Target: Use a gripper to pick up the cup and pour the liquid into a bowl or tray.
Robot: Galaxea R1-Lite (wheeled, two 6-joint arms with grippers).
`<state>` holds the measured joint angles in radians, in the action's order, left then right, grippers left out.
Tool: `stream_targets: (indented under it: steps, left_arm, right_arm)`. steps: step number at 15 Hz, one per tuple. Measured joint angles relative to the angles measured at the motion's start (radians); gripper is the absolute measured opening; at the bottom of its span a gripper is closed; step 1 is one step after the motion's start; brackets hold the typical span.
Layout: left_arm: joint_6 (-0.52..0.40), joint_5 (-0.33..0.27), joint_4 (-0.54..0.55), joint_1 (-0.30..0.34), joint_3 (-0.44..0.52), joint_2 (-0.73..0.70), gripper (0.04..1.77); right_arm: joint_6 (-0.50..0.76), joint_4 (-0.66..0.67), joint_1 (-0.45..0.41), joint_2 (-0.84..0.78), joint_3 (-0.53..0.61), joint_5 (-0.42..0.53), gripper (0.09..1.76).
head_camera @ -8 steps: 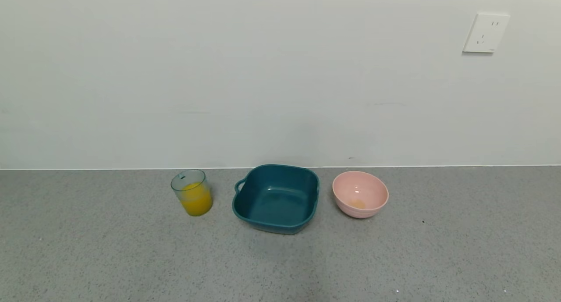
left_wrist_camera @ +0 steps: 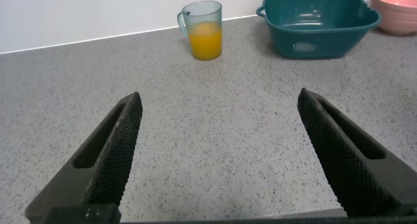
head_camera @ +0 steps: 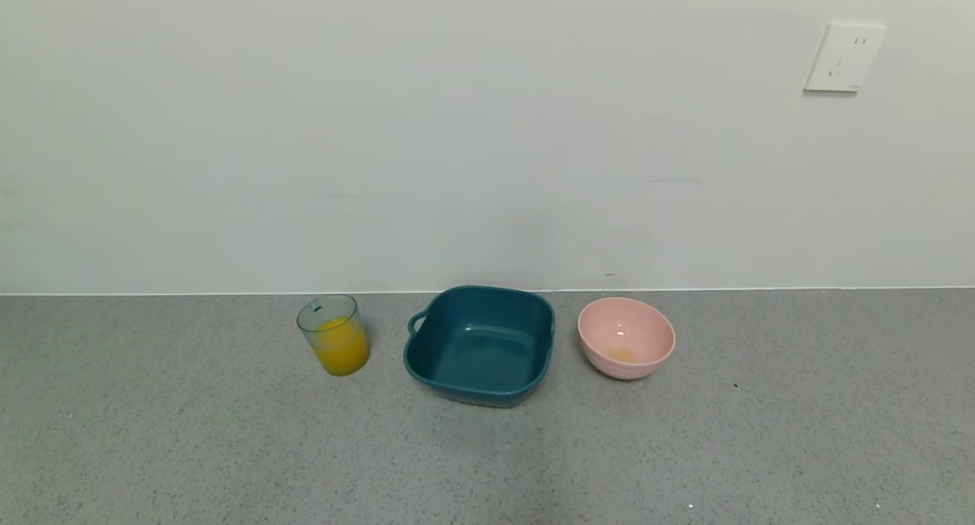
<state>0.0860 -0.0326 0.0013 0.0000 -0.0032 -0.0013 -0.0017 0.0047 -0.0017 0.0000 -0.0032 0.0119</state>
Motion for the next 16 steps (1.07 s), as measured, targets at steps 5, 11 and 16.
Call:
stream_targets:
  steps: [5, 11, 16]
  left_arm:
    - [0.015, -0.001, -0.001, 0.000, -0.027, 0.000, 1.72]
    - [0.022, -0.010, 0.103, 0.000, -0.194, 0.066, 1.72]
    - [0.021, -0.002, 0.105, -0.002, -0.346, 0.297, 1.72]
  right_arm:
    - [0.000, 0.000, 0.000, 0.000, 0.000, 0.000, 1.71]
    - [0.000, 0.000, 0.000, 0.000, 0.000, 0.000, 1.71]
    - [0.001, 0.000, 0.000, 0.000, 0.000, 0.000, 1.71]
